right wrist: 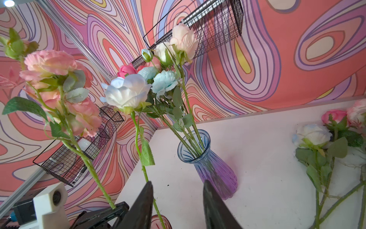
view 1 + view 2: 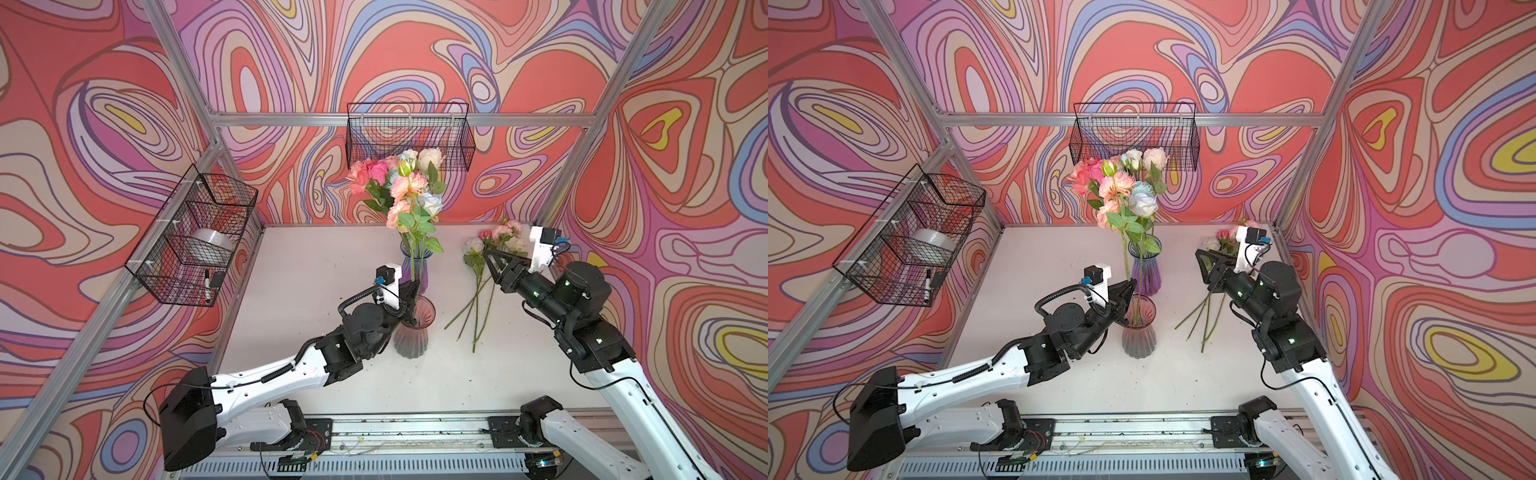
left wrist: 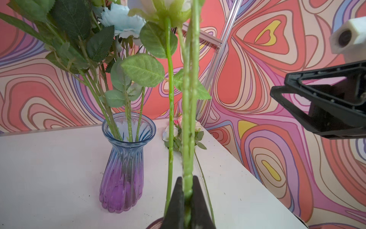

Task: Arrange the flowers into the vase
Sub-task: 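Lower the pink rose stem into the pink vase with the left gripper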

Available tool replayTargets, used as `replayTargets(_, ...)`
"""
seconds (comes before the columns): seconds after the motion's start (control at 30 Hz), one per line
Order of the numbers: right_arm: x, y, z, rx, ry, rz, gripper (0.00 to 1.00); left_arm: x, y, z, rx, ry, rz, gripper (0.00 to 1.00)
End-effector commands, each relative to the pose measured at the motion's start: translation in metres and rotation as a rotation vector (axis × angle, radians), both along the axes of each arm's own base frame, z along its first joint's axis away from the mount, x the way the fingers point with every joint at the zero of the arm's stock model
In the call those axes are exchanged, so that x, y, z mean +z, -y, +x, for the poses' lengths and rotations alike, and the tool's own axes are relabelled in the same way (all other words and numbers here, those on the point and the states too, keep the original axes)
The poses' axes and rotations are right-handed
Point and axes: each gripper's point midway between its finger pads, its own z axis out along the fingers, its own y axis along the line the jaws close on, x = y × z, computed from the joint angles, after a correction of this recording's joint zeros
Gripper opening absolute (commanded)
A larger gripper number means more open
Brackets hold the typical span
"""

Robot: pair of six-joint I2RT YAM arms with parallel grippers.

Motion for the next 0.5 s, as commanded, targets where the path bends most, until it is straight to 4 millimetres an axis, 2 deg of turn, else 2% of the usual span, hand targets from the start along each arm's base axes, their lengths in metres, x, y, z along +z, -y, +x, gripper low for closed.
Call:
replayTargets(0.0, -0.003, 0.0, 0.003, -0.01, 0.006, -0.013, 0.42, 0.004, -0.008, -0.005, -0.005, -0.022, -0.055, 0.09)
replayTargets(0.27, -0.013, -0.001, 0.008, -0.014, -0.02, -0.007, 0.42, -0.029, -0.013, -0.012, -0.026, -0.086, 0.009, 0.18)
replayTargets(0.37, -0.014, -0.002, 0.01, -0.011, -0.026, 0.001, 0.42, -0.035, -0.01, -0.013, -0.036, -0.105, 0.053, 0.27)
replayTargets(0.47, -0.015, -0.002, 0.01, -0.015, -0.029, 0.001, 0.42, -0.035, -0.013, -0.013, -0.029, -0.105, 0.064, 0.31)
